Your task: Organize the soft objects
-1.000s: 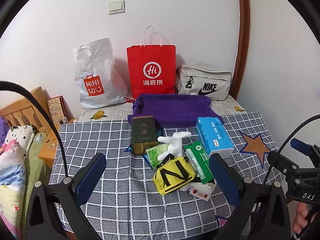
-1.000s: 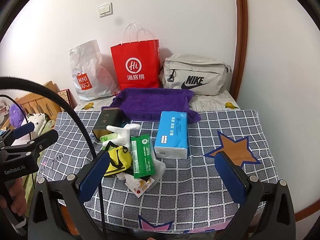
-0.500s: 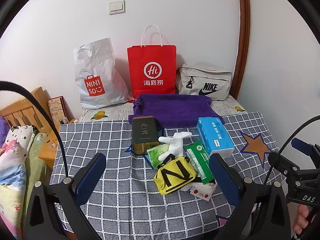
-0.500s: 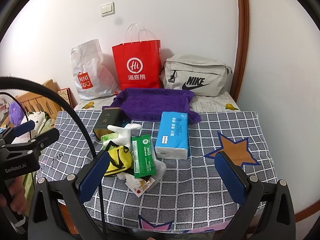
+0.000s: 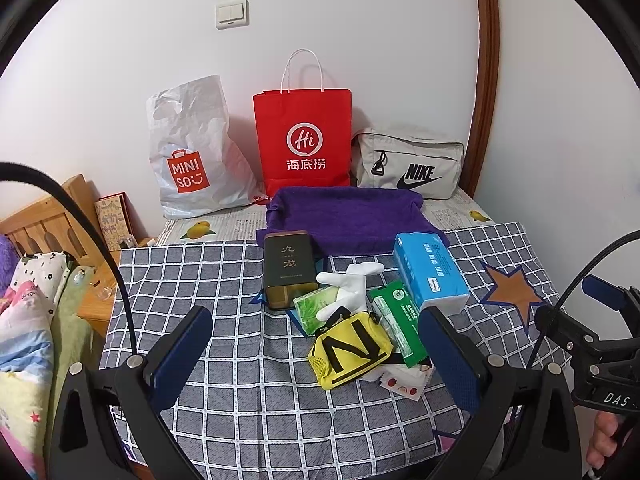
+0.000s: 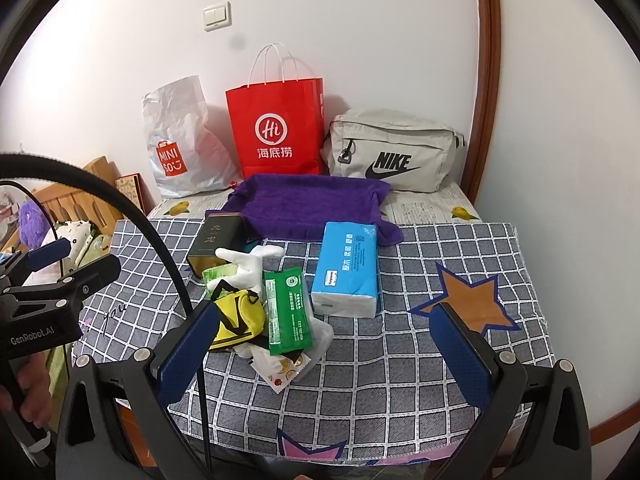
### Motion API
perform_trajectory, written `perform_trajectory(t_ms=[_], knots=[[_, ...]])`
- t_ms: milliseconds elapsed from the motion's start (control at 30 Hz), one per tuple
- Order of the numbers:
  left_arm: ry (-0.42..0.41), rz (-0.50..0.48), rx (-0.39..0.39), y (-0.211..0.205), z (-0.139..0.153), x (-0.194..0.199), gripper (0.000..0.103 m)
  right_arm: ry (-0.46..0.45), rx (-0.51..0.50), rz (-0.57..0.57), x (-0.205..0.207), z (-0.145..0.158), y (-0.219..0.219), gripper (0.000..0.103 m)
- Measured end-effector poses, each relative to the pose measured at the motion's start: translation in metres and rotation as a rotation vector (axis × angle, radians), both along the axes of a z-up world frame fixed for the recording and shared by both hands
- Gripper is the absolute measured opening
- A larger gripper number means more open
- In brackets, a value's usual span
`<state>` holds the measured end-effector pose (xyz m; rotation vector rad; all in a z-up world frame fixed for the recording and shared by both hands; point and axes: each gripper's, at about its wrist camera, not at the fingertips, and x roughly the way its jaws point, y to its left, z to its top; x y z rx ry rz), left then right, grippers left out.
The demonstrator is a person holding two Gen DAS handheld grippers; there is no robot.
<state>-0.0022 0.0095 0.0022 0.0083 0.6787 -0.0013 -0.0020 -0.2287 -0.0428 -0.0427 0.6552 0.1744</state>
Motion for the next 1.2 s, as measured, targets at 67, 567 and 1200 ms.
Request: perform_trajectory(t_ms=[67, 567, 1200], knots=[[0.001, -0.001, -0.001, 0.0, 0.0, 0.0, 0.103, 0.001, -0.001, -0.001, 0.0, -0.001, 0.0, 0.103], [0.01, -0.008, 0.006, -0.002, -0.002, 0.001, 0.103, 0.008, -0.003, 0.01, 0.001, -0.004, 0.001, 0.103], [0.06, -0.038, -0.045, 0.002, -0.024, 0.016, 0.103, 0.042, 0.026, 0.027, 0.015, -0.026, -0.001, 0.103]])
